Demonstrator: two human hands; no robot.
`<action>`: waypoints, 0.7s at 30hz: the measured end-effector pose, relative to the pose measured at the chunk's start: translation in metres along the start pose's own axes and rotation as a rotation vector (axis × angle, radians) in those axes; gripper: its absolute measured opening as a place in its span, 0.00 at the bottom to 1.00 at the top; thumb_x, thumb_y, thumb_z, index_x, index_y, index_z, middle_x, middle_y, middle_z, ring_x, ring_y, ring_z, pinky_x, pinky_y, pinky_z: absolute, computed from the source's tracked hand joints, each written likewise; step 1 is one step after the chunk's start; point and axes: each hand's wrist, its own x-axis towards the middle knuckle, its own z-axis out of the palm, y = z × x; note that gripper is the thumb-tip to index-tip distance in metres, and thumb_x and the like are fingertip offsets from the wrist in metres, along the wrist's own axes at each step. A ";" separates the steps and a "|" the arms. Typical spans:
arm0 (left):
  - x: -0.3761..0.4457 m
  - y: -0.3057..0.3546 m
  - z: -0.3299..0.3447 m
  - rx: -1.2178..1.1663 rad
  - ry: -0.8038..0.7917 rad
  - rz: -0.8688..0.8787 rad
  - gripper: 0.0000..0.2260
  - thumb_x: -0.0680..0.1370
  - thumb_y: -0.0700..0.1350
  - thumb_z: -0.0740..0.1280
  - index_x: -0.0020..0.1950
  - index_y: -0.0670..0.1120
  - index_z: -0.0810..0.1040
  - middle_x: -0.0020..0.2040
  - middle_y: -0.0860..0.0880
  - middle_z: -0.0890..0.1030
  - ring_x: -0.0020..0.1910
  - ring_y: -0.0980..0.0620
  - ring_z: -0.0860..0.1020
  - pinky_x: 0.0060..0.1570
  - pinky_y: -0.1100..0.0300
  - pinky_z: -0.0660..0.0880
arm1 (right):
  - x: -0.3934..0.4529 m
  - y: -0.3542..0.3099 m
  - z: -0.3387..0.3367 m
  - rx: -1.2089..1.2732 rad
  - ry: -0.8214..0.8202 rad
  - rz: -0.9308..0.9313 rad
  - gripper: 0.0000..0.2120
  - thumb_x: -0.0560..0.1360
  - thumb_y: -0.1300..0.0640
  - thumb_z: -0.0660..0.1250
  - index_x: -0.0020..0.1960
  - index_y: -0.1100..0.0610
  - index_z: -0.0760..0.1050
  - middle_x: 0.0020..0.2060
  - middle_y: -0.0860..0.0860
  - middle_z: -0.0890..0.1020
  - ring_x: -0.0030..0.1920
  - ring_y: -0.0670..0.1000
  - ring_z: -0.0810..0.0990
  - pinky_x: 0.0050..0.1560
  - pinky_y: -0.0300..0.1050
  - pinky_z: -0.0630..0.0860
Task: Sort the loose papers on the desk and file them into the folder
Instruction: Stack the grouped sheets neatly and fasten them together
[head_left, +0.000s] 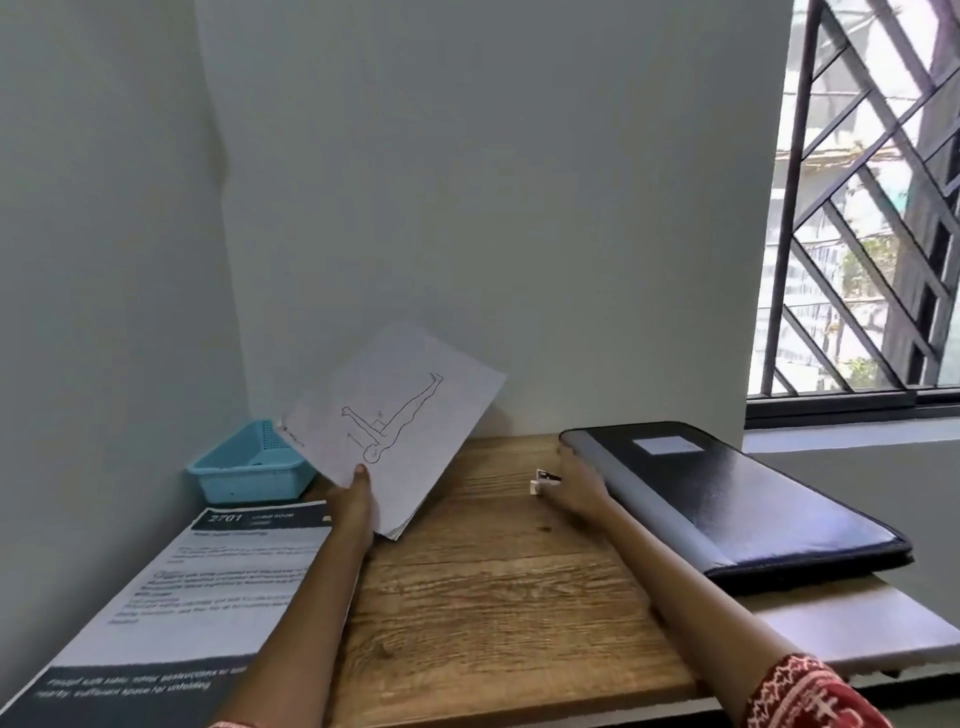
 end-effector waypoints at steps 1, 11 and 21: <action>0.000 -0.001 0.001 -0.005 0.005 0.003 0.21 0.80 0.43 0.62 0.71 0.39 0.65 0.68 0.41 0.71 0.65 0.42 0.71 0.64 0.55 0.67 | 0.004 0.002 0.005 -0.117 -0.044 0.008 0.26 0.77 0.50 0.64 0.71 0.58 0.63 0.66 0.57 0.73 0.67 0.58 0.69 0.70 0.56 0.60; 0.005 0.006 0.005 -0.185 0.037 0.057 0.21 0.79 0.43 0.65 0.71 0.42 0.66 0.66 0.43 0.73 0.62 0.44 0.74 0.63 0.49 0.71 | 0.016 -0.036 0.046 0.106 0.120 -0.176 0.11 0.76 0.48 0.66 0.36 0.49 0.74 0.37 0.48 0.79 0.41 0.48 0.76 0.41 0.43 0.66; -0.013 0.007 0.013 -0.116 0.005 0.147 0.20 0.80 0.42 0.62 0.71 0.41 0.65 0.67 0.42 0.72 0.64 0.44 0.72 0.56 0.59 0.68 | -0.009 -0.080 0.045 1.082 -0.356 0.042 0.06 0.77 0.52 0.66 0.48 0.54 0.78 0.36 0.51 0.80 0.32 0.45 0.77 0.29 0.36 0.72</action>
